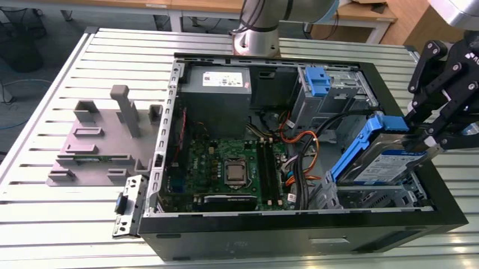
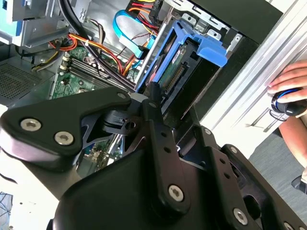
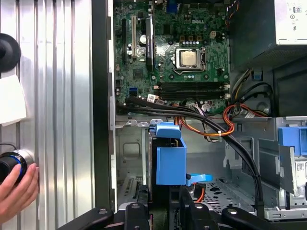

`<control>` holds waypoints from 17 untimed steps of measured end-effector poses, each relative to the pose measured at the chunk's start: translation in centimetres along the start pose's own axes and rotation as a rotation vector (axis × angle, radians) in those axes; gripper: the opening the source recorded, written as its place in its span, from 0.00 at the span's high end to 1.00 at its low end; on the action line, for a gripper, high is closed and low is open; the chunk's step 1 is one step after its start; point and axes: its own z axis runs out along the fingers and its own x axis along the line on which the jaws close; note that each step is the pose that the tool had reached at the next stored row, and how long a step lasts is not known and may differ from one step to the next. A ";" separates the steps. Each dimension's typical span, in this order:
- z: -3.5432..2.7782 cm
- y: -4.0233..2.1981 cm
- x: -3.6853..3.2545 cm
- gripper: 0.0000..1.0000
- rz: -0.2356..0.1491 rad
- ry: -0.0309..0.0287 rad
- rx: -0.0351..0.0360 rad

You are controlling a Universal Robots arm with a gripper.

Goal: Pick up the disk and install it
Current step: 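Insert the disk into the insertion slot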

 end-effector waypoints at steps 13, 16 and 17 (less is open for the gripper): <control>2.40 -0.08 0.13 0.65 0.000 -0.0001 0.0000; 2.94 -0.10 0.17 0.65 0.000 0.0003 0.0000; 3.11 -0.11 0.18 0.65 0.000 0.0004 0.0000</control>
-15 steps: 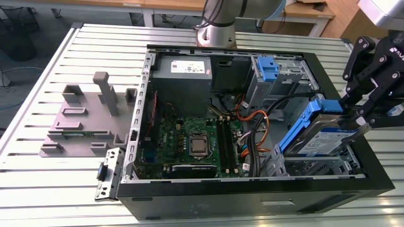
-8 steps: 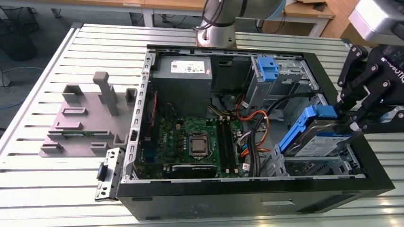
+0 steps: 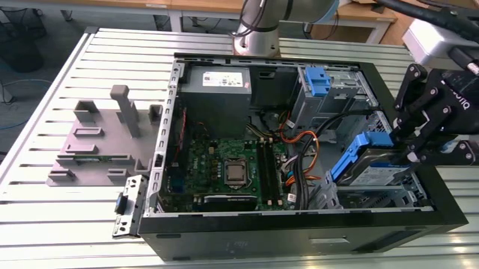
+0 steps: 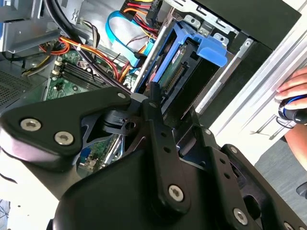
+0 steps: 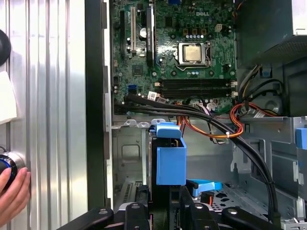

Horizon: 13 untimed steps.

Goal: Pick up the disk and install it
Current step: 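Insert the disk into the insertion slot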

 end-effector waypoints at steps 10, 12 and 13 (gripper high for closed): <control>1.82 -0.07 0.16 0.65 0.000 -0.0002 0.0000; 2.19 -0.08 0.18 0.65 0.000 -0.0004 -0.0001; 2.36 -0.09 0.18 0.65 0.000 -0.0003 -0.0003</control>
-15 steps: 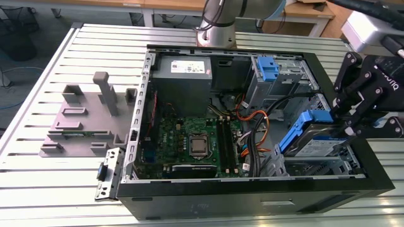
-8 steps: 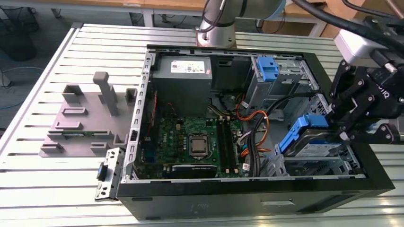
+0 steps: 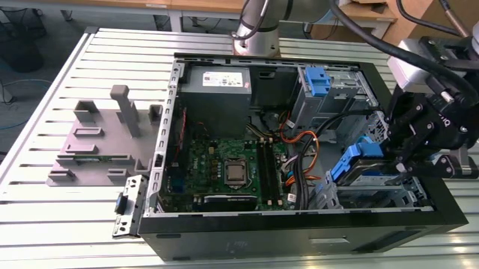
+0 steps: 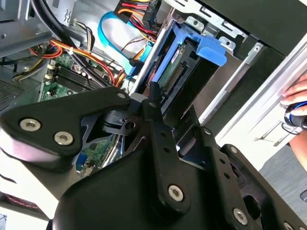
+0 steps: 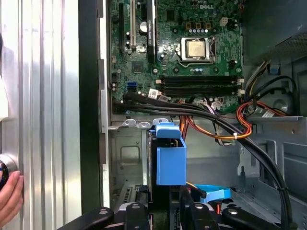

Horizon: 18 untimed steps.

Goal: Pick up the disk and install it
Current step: 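Insert the disk into the insertion slot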

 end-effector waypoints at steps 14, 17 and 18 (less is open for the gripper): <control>0.67 -0.02 0.03 0.64 0.000 -0.0002 -0.0005; 0.67 -0.02 0.03 0.58 0.000 -0.0001 -0.0005; 0.75 -0.02 0.03 0.58 0.000 -0.0003 -0.0001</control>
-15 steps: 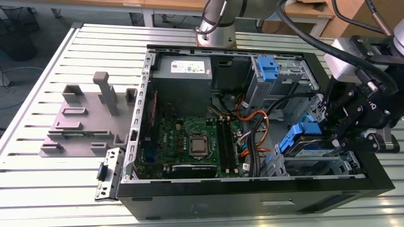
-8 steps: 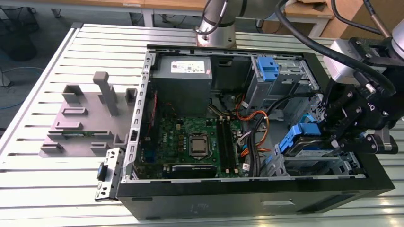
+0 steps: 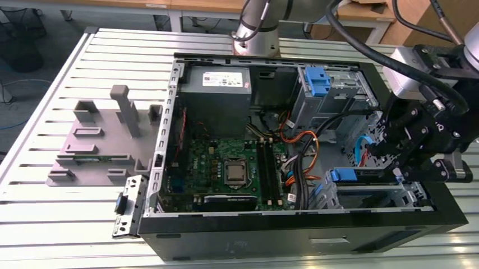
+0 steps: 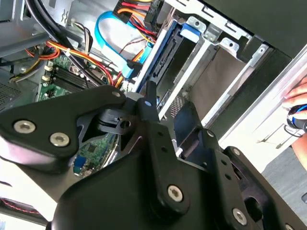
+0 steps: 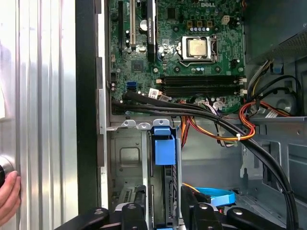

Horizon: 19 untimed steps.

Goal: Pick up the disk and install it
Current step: 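Insert the disk into the insertion slot, then insert the first disk wire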

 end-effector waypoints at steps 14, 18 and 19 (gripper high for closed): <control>0.90 0.15 -0.32 0.58 -0.006 0.0000 0.0110; 0.90 0.15 -0.32 0.58 -0.006 -0.0001 0.0110; 0.90 0.15 -0.31 0.58 -0.006 -0.0001 0.0110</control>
